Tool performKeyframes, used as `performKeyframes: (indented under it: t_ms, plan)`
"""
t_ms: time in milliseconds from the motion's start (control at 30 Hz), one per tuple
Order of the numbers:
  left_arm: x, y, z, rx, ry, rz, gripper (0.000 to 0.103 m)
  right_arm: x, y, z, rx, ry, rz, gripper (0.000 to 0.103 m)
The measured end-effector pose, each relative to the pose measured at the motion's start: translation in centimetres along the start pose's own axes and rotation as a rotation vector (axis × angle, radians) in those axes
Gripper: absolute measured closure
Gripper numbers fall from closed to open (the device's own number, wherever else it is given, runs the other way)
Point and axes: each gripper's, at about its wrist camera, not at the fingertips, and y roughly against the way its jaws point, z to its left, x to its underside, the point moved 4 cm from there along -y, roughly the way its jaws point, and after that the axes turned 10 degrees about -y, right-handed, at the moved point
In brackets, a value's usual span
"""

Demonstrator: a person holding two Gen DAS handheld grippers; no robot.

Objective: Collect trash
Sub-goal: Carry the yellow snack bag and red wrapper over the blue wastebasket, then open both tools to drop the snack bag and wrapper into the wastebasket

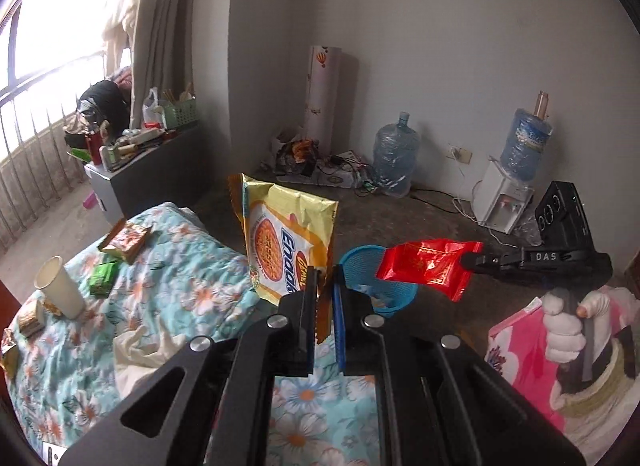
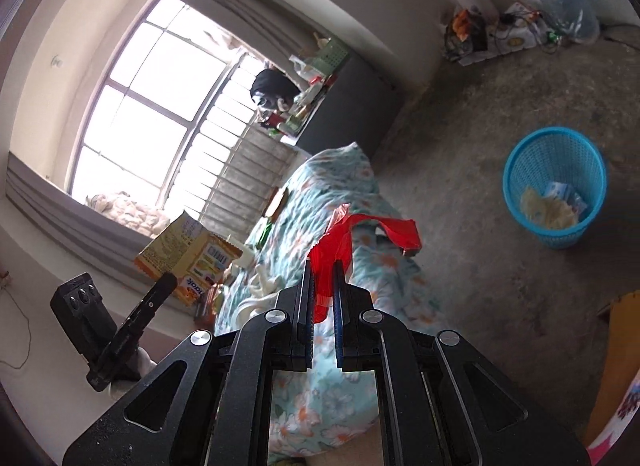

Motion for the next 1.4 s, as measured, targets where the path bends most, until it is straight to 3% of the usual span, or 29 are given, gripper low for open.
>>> performKeyframes:
  t_ms: [200, 367, 533, 667, 700, 767, 800, 833, 967, 1133, 1267, 1400]
  plan:
    - [-4.4, -12.4, -5.9, 0.268, 0.089, 0.183, 0.096, -5.1, -1.1, -7.1, 0.096, -0.153, -0.075, 0.097]
    - [-5.4, -22.5, -9.9, 0.387, 0.101, 0.325, 0.096, -8.0, -2.9, -13.9, 0.192, -0.266, -0.089, 0.097]
    - [-5.8, -31.0, -13.0, 0.407, 0.076, 0.420, 0.096, -10.2, -5.7, -19.5, 0.258, -0.352, -0.069, 0.096]
    - [-6.2, -36.5, -14.3, 0.394, 0.060, 0.439, 0.095, -12.0, -7.3, -23.1, 0.287, -0.405, -0.072, 0.096]
    - [-6.5, -37.6, -14.4, 0.384, 0.047, 0.431, 0.095, -12.7, -7.6, -23.8, 0.291, -0.410, -0.084, 0.091]
    - [-6.7, -39.5, -14.6, 0.359, 0.041, 0.423, 0.084, -14.1, -8.6, -25.2, 0.320, -0.400, -0.092, 0.083]
    - [-6.9, -40.3, -14.5, 0.349, 0.061, 0.419, 0.068, -14.5, -9.0, -26.1, 0.346, -0.406, -0.091, 0.066]
    - [-6.9, -40.7, -14.2, 0.342, 0.090, 0.410, 0.062, -14.9, -9.5, -27.0, 0.366, -0.418, -0.090, 0.054]
    - [-7.2, -40.9, -13.2, 0.377, 0.181, 0.363, 0.057, -15.3, -10.3, -29.7, 0.437, -0.447, -0.099, 0.053]
    - [-7.7, -39.1, -11.7, 0.366, 0.193, 0.317, 0.054, -14.6, -9.3, -29.6, 0.425, -0.435, -0.142, 0.053]
    - [-9.0, -34.8, -10.2, 0.361, 0.175, 0.252, 0.054, -14.5, -8.1, -27.4, 0.415, -0.364, -0.178, 0.053]
    - [-10.2, -27.1, -6.8, 0.348, 0.155, 0.126, 0.052, -14.1, -7.5, -22.0, 0.397, -0.211, -0.189, 0.052]
